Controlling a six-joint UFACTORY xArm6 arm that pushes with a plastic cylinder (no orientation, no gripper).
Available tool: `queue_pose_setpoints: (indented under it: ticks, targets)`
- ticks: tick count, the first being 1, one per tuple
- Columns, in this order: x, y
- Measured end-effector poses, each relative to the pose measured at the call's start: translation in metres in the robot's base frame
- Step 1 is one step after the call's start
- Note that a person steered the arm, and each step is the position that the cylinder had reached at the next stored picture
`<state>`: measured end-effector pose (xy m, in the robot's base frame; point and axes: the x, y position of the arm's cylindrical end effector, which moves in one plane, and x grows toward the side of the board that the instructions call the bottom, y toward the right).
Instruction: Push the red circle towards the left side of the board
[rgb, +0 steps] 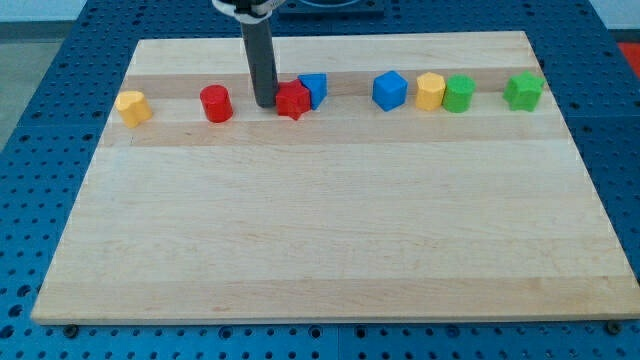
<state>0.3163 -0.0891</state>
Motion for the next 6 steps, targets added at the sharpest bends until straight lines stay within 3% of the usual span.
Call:
queue_pose_setpoints:
  ticks: [2, 4, 6]
  targets:
    - [-0.018, 0.002]
    - [0.016, -0.063]
    - [0.043, -0.031]
